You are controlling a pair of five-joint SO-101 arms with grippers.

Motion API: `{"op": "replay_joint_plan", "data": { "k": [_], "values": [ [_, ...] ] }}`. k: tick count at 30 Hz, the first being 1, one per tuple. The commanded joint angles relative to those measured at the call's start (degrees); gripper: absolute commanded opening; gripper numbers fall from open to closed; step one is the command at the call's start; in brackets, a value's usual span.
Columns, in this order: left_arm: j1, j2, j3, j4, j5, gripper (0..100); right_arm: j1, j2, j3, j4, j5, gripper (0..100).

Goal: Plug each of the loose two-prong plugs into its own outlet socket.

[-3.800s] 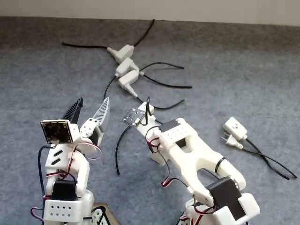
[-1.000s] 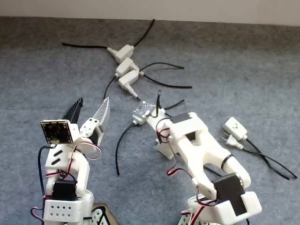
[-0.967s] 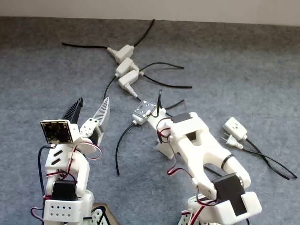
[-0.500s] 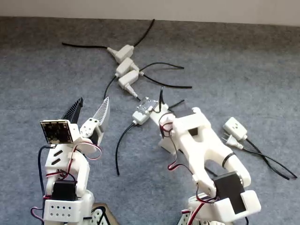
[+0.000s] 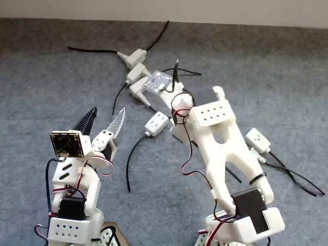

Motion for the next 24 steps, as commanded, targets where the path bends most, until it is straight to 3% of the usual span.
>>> {"op": "replay_joint_plan", "data": {
  "k": [1, 9, 15, 19, 24],
  "values": [
    [3.03, -0.4, 1.01, 0.7, -0.09, 27, -4.44, -0.22, -7.6, 6.2, -0.35, 0.9],
    [11.65, -0.4, 1.01, 0.79, -0.09, 27, -14.55, -7.34, -12.7, 15.08, -0.7, 0.9],
    [16.48, -0.4, 1.01, 0.79, -0.09, 27, -15.52, -8.66, -12.53, 16.66, -2.81, 0.9],
    [16.57, -0.48, 1.01, 0.35, -0.09, 27, -16.04, -8.75, -7.16, 14.37, -3.25, 0.9],
    [17.1, -0.57, 1.01, 0.35, -0.09, 27, -16.13, -8.75, 3.91, 4.09, -3.25, 0.9]
  ]
}}
